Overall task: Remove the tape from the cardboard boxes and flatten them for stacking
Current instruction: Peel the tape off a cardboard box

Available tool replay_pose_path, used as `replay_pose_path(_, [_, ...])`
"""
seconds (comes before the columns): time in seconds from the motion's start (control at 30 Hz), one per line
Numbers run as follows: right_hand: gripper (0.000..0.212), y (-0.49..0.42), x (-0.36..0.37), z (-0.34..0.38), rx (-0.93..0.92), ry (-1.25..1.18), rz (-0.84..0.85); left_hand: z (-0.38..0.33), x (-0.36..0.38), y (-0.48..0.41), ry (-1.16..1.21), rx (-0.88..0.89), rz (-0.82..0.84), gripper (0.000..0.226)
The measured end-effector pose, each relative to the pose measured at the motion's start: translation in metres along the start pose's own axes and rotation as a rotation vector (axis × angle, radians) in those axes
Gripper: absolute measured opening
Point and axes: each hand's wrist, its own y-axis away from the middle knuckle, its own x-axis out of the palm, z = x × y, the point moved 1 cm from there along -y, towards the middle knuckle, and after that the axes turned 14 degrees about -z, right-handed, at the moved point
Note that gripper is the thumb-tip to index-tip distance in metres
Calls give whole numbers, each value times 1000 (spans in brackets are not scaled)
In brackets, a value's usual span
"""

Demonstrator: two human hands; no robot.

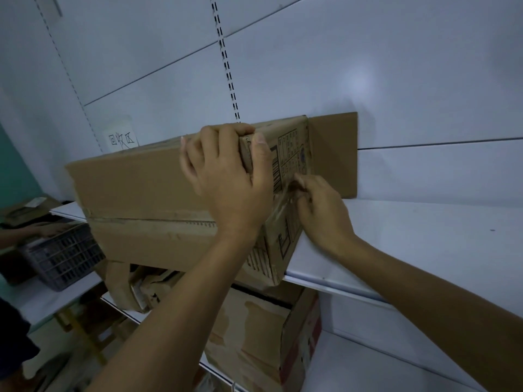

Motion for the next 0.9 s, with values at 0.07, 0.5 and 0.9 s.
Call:
replay_pose_path(0.07, [22, -9, -1, -1, -16, 22, -69, -1, 0, 0, -1, -7, 5, 31])
replay_pose_path(0.5, [11, -41, -12, -3, -417, 363, 10, -2, -1, -1, -11, 1, 25, 32])
replay_pose_path(0.9, [33, -13, -6, 0, 259, -367, 34, 0, -1, 0, -3, 8, 16, 30])
